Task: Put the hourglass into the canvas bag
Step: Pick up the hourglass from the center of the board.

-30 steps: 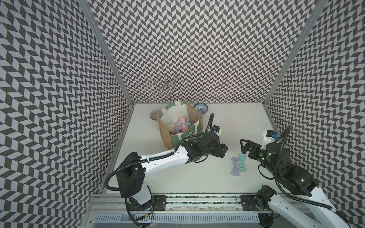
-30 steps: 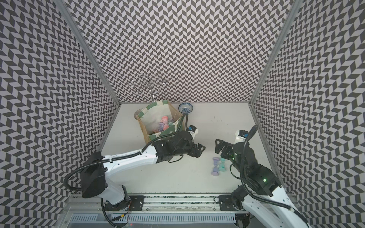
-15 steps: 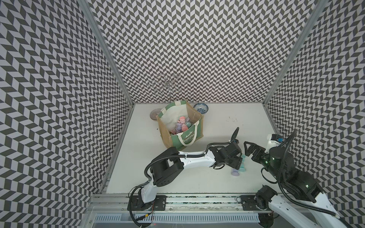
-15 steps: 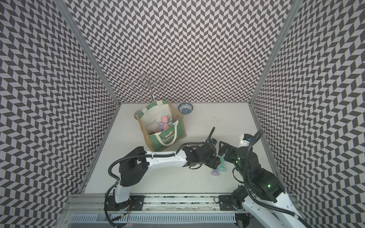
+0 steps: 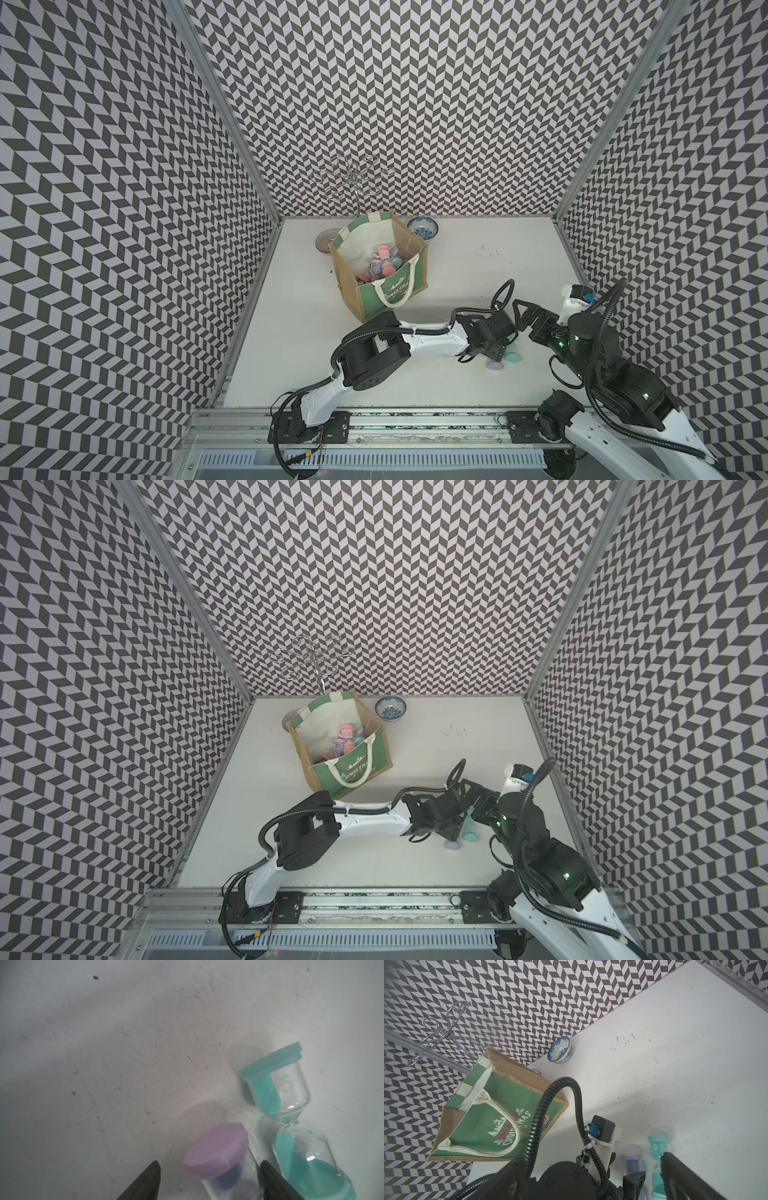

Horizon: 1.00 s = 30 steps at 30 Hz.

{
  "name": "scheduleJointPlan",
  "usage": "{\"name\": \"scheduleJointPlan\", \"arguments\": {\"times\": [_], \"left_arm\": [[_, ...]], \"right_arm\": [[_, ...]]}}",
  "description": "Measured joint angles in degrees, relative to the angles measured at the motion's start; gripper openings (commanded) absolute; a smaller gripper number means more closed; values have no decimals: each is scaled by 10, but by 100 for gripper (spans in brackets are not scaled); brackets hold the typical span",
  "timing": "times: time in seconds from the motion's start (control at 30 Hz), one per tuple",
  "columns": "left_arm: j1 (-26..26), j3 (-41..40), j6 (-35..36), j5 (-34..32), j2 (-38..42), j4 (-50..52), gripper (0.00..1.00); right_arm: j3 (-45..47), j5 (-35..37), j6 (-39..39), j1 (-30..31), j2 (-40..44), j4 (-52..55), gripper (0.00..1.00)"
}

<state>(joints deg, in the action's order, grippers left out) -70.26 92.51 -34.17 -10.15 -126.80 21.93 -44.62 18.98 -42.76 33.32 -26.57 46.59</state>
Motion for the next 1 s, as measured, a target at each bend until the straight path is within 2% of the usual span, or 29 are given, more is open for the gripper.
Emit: {"name": "scheduleJointPlan", "arguments": {"times": [0.23,0.4,0.8,1.0], "left_arm": [[-2,29,2,-18,-23,4,69],[-5,43,1,-31,-34,5,62],[-10,30,-3,-59,-30,-2,53],[-9,-3,-6,-76,-9,-3,47]], "right_arm": [[5,-4,2,0,0,-9,99],[7,-4,3,0,4,-19,99],[8,-4,6,0,16,-28,99],[15,-6,10,0,22,-40,99]]}}
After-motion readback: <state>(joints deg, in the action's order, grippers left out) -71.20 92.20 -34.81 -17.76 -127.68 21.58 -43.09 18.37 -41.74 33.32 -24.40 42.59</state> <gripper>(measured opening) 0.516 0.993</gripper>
